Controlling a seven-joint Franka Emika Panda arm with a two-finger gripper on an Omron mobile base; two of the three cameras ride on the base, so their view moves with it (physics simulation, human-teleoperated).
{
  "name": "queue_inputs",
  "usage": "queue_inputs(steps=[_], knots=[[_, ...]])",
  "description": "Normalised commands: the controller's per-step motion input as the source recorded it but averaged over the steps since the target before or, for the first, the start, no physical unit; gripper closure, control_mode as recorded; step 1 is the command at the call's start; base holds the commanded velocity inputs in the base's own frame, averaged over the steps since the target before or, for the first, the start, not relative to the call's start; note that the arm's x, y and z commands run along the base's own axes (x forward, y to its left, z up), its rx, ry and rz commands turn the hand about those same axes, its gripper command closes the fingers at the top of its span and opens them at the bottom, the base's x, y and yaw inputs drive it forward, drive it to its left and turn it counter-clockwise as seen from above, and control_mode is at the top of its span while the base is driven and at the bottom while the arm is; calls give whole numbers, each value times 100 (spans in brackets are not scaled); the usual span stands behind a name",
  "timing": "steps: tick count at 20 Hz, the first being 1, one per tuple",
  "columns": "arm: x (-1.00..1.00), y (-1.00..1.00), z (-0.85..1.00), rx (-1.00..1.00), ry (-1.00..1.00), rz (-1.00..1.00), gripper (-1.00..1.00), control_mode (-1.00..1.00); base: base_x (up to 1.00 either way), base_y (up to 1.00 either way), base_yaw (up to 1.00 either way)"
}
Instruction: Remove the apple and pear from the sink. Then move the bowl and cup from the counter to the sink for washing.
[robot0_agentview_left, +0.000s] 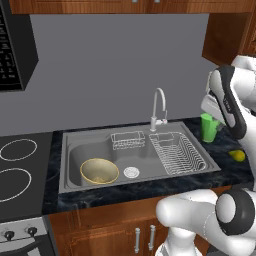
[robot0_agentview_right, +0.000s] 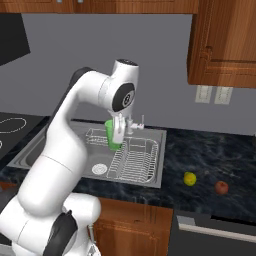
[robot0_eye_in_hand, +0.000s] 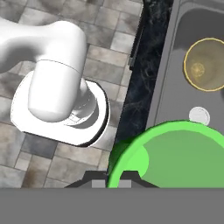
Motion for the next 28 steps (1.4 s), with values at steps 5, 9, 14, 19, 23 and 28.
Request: queue_inputs(steps=[5,9,14,19,23,28], knots=[[-12,38,0,2,0,-1,100,-100,0,0,0],[-3,35,0,1,3,-4,100,-100,0,0,0],[-4,35,0,2,8,-4,100,-100,0,0,0],[-3,36,0,2,8,-4,100,-100,0,0,0],[0,38,0,1,6,-5,100,-100,0,0,0],[1,36,0,1,1,-7,100,-100,0,0,0]])
